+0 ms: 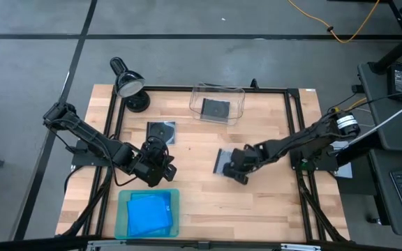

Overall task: Pick & place jewel cases by type
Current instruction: Put the right black CD case into the transparent bin

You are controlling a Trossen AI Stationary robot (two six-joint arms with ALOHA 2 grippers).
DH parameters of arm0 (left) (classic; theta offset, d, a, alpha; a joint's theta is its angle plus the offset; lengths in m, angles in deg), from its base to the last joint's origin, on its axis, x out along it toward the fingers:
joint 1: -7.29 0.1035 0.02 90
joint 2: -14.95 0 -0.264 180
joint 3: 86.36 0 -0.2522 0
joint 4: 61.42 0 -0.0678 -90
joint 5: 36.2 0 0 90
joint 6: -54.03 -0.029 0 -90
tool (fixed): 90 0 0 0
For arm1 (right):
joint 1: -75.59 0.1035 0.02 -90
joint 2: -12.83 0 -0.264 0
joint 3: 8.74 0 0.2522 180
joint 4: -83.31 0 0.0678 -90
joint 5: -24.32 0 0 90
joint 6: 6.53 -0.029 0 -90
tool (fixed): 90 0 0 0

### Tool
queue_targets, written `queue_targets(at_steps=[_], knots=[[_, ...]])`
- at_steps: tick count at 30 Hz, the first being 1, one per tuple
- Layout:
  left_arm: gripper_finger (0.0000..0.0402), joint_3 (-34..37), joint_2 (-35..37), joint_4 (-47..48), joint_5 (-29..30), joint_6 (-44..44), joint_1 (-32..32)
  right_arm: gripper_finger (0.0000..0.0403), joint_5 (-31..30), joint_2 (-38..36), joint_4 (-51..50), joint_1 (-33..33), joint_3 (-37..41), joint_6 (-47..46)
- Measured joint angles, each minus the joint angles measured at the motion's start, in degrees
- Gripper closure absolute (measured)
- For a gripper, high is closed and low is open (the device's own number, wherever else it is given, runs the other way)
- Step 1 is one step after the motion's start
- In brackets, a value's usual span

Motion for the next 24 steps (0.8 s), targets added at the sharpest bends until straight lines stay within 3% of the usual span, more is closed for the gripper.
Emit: queue_targets(at_steps=[8,14,19,24], knots=[[0.0398,0.0,0.0,0.0,1.7,-0.4,0.8,0.0396,2.8,6.9,1.0,6.1,-8.0,1.3],[0.0398,0.0,0.0,0.0,0.9,-1.1,2.0,0.0396,-3.4,3.9,-3.2,6.0,-15.3,6.6],[0.0397,0.0,0.0,0.5,-1.7,-2.2,3.2,0.0396,-6.1,0.8,-12.9,5.7,-18.8,6.5],[0.039,1.6,0.0,-0.6,-6.1,-5.1,5.1,0.0396,-6.5,-1.2,-22.7,8.3,-17.9,0.1]])
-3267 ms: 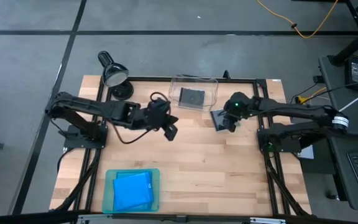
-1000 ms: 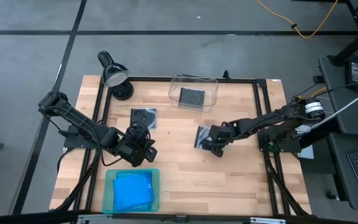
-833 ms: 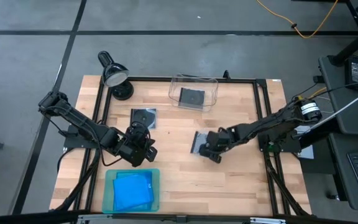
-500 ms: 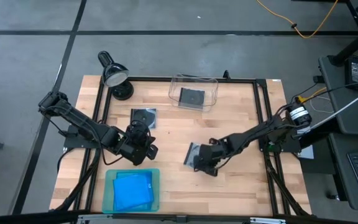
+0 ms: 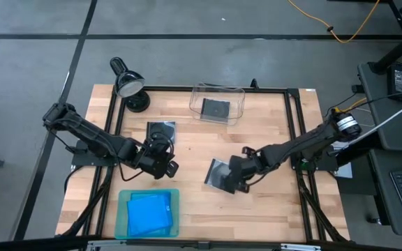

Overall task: Pick & place jewel cases by type
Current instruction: Put the right black CD case into the transparent bin

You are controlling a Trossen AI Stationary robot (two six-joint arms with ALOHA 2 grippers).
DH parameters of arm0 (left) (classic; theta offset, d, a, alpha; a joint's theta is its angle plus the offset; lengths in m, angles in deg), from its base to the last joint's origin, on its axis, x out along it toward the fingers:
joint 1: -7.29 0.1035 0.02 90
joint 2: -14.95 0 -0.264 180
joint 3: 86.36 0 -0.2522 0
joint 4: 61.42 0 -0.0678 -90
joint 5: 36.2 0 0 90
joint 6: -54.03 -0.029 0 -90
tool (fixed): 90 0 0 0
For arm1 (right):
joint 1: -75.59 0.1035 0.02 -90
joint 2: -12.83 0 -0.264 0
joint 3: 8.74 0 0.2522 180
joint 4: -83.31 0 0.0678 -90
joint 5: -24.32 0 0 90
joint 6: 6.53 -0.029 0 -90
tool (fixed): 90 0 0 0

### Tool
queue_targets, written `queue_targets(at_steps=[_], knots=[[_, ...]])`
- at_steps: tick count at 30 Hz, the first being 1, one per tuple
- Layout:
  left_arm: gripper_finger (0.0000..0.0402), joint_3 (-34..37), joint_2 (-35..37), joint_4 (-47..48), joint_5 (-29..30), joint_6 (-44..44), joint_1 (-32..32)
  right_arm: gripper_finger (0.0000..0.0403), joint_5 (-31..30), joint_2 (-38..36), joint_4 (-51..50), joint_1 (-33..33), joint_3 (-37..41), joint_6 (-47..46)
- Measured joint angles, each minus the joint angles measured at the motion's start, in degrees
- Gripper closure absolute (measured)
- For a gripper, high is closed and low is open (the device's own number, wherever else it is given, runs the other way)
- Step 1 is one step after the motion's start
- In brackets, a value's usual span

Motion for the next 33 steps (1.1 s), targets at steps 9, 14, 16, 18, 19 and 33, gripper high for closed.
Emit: queue_targets(at_steps=[9,14,16,18,19,33], knots=[[0.0302,12.3,0.0,-25.2,-11.5,-3.4,4.6,0.0396,0.5,-0.3,-2.0,8.6,4.7,-15.4],[0.0251,19.5,-1.3,-42.3,-18.0,-4.6,8.9,0.0396,0.9,-0.3,2.5,9.9,9.9,-20.5],[0.0235,20.6,-2.7,-44.8,-19.3,-5.1,10.4,0.0396,2.6,-0.3,6.3,9.8,12.0,-21.1],[0.0224,20.7,-4.3,-46.5,-21.2,-6.3,11.8,0.0396,3.4,-0.3,10.0,9.4,13.8,-21.9],[0.0219,20.7,-5.2,-47.8,-22.0,-6.7,12.5,0.0396,3.5,-0.3,11.0,9.3,14.5,-22.0],[0.0207,20.3,-15.9,-63.4,-27.2,-4.4,15.3,0.0396,8.0,-0.5,14.9,2.0,17.6,-12.1]])
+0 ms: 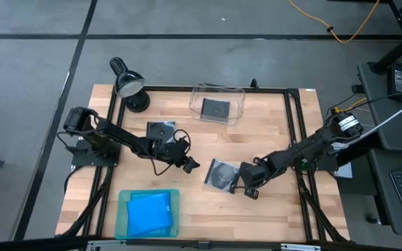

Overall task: Pick & place jewel cases by type
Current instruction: Put the right black CD case into the transparent bin

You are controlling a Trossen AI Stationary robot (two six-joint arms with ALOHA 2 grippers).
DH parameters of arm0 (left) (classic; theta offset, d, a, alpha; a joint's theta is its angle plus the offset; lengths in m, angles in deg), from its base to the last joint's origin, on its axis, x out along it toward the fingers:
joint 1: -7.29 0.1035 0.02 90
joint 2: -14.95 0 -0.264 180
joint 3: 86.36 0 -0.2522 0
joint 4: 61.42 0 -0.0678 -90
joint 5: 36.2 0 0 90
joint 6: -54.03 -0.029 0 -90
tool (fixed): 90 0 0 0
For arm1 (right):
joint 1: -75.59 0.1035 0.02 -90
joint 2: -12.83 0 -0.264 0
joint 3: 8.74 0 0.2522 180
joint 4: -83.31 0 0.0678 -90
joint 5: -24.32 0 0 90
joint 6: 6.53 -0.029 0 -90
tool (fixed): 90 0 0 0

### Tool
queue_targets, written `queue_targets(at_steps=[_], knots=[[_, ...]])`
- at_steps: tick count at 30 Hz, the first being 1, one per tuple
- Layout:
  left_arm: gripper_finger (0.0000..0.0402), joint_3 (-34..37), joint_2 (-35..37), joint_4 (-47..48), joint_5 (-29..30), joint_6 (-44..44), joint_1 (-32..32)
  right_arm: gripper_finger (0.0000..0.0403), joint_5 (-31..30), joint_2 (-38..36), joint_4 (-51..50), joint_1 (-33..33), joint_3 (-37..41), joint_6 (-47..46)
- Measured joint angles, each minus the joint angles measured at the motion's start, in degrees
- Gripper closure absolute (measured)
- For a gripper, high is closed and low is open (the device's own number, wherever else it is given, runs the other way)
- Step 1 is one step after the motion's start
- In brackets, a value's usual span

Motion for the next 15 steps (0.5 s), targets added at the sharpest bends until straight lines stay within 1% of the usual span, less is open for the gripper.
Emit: queue_targets(at_steps=[3,8,15], knots=[[0.0207,-1.4,-1.4,0.0,0.0,0.2,-0.1,0.0396,0.2,0.8,2.1,-2.7,0.1,4.5],[0.0207,-3.8,-3.6,0.0,-0.3,0.5,-0.2,0.0396,2.5,3.3,7.5,-6.9,0.0,10.4],[0.0208,-4.9,-4.5,1.6,-0.8,2.4,-1.1,0.0396,2.9,5.3,15.4,-10.3,0.1,14.6]])
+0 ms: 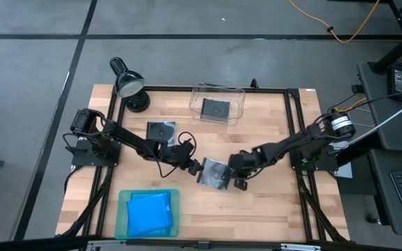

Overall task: Pick & place jewel cases by type
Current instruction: Put the right black CD case into the transparent bin

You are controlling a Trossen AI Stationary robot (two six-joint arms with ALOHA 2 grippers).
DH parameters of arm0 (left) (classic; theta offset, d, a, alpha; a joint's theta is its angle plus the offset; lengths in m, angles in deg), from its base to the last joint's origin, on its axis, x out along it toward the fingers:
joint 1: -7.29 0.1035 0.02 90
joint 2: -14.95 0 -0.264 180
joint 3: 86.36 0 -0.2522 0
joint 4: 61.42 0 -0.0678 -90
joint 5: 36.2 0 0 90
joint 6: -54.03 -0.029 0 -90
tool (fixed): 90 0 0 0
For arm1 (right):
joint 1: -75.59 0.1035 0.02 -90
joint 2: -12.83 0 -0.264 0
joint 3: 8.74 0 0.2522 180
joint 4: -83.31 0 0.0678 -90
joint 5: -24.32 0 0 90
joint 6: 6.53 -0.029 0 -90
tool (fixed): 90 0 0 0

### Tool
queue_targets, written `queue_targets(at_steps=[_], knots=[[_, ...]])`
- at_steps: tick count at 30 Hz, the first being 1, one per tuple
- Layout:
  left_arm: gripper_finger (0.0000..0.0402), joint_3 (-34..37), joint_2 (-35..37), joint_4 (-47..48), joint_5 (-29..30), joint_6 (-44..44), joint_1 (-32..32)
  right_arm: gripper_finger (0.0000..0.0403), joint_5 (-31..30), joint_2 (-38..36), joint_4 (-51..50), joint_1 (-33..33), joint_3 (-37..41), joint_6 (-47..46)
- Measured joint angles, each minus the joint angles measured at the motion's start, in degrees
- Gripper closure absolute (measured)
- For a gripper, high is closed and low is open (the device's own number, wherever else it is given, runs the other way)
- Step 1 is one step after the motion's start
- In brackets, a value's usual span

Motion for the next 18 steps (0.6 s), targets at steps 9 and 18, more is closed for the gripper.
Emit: queue_targets(at_steps=[9,18], knots=[[0.0208,0.0,0.0,7.7,-0.7,2.6,-1.3,0.0396,-0.3,0.1,2.1,-3.1,0.0,3.8],[0.0208,0.0,-3.9,5.3,0.8,6.7,-1.3,0.0396,-0.7,0.1,2.8,-4.3,0.0,5.8]])
